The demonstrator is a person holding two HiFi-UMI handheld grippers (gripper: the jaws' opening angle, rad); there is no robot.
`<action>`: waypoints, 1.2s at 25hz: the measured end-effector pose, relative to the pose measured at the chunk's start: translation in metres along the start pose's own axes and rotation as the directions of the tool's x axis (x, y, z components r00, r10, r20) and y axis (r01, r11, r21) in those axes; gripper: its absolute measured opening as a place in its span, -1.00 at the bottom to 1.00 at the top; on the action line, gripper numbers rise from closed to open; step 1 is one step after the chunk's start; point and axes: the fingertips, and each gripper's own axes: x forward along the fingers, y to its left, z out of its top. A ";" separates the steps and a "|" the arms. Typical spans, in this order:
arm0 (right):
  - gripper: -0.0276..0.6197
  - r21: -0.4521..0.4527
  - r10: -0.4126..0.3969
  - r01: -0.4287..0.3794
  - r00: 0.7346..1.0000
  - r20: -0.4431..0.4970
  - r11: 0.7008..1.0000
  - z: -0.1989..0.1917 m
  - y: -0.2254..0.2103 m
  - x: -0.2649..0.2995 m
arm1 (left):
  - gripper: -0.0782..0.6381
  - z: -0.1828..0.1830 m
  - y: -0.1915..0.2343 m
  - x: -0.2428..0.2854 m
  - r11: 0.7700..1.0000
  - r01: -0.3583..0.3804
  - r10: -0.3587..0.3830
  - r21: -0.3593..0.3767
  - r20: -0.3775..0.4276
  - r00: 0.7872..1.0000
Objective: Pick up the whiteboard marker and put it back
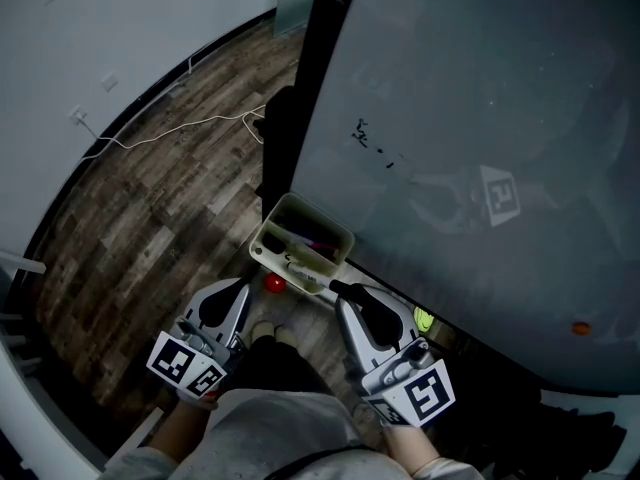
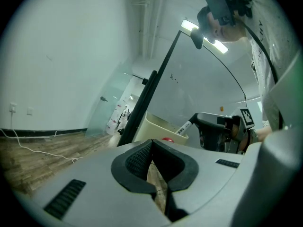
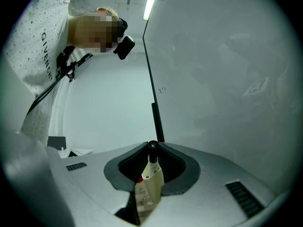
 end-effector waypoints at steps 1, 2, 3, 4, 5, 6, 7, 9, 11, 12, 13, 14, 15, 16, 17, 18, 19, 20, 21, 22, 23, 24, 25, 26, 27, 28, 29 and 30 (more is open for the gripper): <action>-0.68 0.001 0.000 0.000 1.000 -0.001 1.000 -0.002 -0.001 0.001 | -0.74 -0.002 0.001 0.000 1.000 -0.002 0.002 -0.001 -0.001 1.000; -0.68 0.003 0.000 0.000 1.000 -0.003 1.000 -0.004 -0.002 0.001 | -0.74 -0.003 0.002 0.001 1.000 -0.003 0.003 -0.002 -0.001 1.000; -0.68 0.004 0.001 -0.001 1.000 -0.004 1.000 -0.006 -0.003 0.002 | -0.74 -0.005 0.003 0.002 1.000 -0.004 0.004 -0.003 -0.002 1.000; -0.68 0.004 0.001 -0.001 1.000 -0.004 1.000 -0.008 -0.004 0.002 | -0.74 -0.007 0.004 0.002 1.000 -0.004 0.004 -0.004 -0.002 1.000; -0.68 0.004 0.002 -0.002 1.000 -0.006 1.000 -0.008 -0.004 0.002 | -0.74 -0.007 0.003 0.003 1.000 -0.005 0.005 -0.005 -0.003 1.000; -0.68 0.002 0.002 -0.002 1.000 -0.009 1.000 -0.007 -0.004 0.002 | -0.74 -0.006 0.002 0.003 1.000 -0.005 0.005 -0.006 -0.003 1.000; -0.68 -0.001 0.004 -0.004 1.000 -0.013 1.000 -0.006 -0.003 0.001 | -0.74 -0.005 0.001 0.003 1.000 -0.006 0.006 -0.008 -0.003 1.000; -0.68 -0.007 0.008 -0.008 1.000 -0.018 1.000 -0.007 -0.002 0.002 | -0.74 -0.006 0.001 0.003 1.000 -0.008 0.008 -0.010 -0.005 1.000; -0.68 -0.007 0.013 -0.013 1.000 -0.019 1.000 -0.009 -0.002 0.003 | -0.74 -0.008 0.001 0.003 1.000 -0.012 0.012 -0.012 -0.006 1.000; -0.68 -0.005 0.014 -0.015 1.000 -0.020 1.000 -0.010 -0.002 0.003 | -0.74 -0.008 0.002 0.003 1.000 -0.014 0.014 -0.013 -0.007 1.000; -0.68 -0.005 0.015 -0.016 1.000 -0.022 1.000 -0.010 -0.002 0.004 | -0.74 -0.009 0.002 0.003 1.000 -0.016 0.015 -0.015 -0.008 1.000; -0.68 -0.006 0.016 -0.016 1.000 -0.025 1.000 -0.012 -0.002 0.004 | -0.74 -0.010 0.002 0.003 1.000 -0.017 0.017 -0.016 -0.009 1.000; -0.68 -0.008 0.017 -0.017 0.999 -0.027 1.000 -0.013 -0.002 0.004 | -0.74 -0.011 0.003 0.002 1.000 -0.019 0.019 -0.017 -0.010 1.000; -0.68 -0.011 0.019 -0.019 0.999 -0.027 1.000 -0.013 -0.002 0.005 | -0.74 -0.012 0.003 0.002 1.000 -0.020 0.020 -0.018 -0.011 1.000; -0.68 -0.013 0.021 -0.021 0.999 -0.026 1.000 -0.013 -0.002 0.006 | -0.74 -0.013 0.004 0.002 1.000 -0.022 0.021 -0.019 -0.013 1.000; -0.68 -0.013 0.025 -0.025 0.999 -0.022 1.000 -0.012 -0.001 0.007 | -0.74 -0.014 0.004 0.002 1.000 -0.023 0.023 -0.019 -0.015 1.000; -0.68 -0.012 0.029 -0.029 0.999 -0.018 1.000 -0.011 0.000 0.009 | -0.74 -0.014 0.005 0.001 0.999 -0.024 0.024 -0.021 -0.018 1.000; -0.68 -0.011 0.031 -0.031 0.999 -0.014 0.999 -0.011 0.001 0.009 | -0.74 -0.015 0.005 0.001 0.999 -0.026 0.025 -0.022 -0.020 0.999; -0.68 -0.008 0.031 -0.031 0.999 -0.012 0.999 -0.011 0.002 0.010 | -0.74 -0.016 0.005 0.000 0.999 -0.027 0.026 -0.024 -0.023 0.999; -0.68 -0.007 0.031 -0.031 0.999 -0.012 0.999 -0.011 0.002 0.010 | -0.74 -0.017 0.005 -0.001 0.999 -0.028 0.027 -0.025 -0.025 0.999; -0.68 -0.005 0.031 -0.031 0.999 -0.014 0.999 -0.012 0.003 0.010 | -0.74 -0.018 0.006 -0.002 0.999 -0.029 0.028 -0.027 -0.028 0.999; -0.68 -0.005 0.032 -0.032 0.999 -0.016 0.999 -0.013 0.003 0.010 | -0.74 -0.019 0.006 -0.002 0.999 -0.029 0.029 -0.030 -0.030 0.999; -0.68 -0.004 0.032 -0.032 0.999 -0.017 0.999 -0.013 0.004 0.011 | -0.74 -0.019 0.007 -0.003 0.999 -0.030 0.029 -0.032 -0.032 0.999; -0.68 -0.004 0.032 -0.032 0.999 -0.017 0.999 -0.013 0.004 0.011 | -0.74 -0.020 0.007 -0.003 0.999 -0.029 0.028 -0.033 -0.032 0.999; -0.68 -0.003 0.032 -0.032 0.999 -0.017 0.999 -0.014 0.004 0.012 | -0.74 -0.020 0.007 -0.003 0.999 -0.028 0.027 -0.034 -0.033 0.999; -0.68 -0.003 0.032 -0.032 0.999 -0.016 0.999 -0.014 0.005 0.012 | -0.74 -0.020 0.007 -0.003 0.999 -0.027 0.026 -0.034 -0.033 0.999; -0.68 -0.002 0.032 -0.032 0.999 -0.015 0.999 -0.014 0.005 0.012 | -0.74 -0.020 0.007 -0.003 0.999 -0.026 0.025 -0.034 -0.034 0.999; -0.68 -0.001 0.032 -0.032 0.999 -0.014 0.999 -0.014 0.005 0.012 | -0.74 -0.020 0.007 -0.003 0.999 -0.025 0.024 -0.034 -0.034 0.999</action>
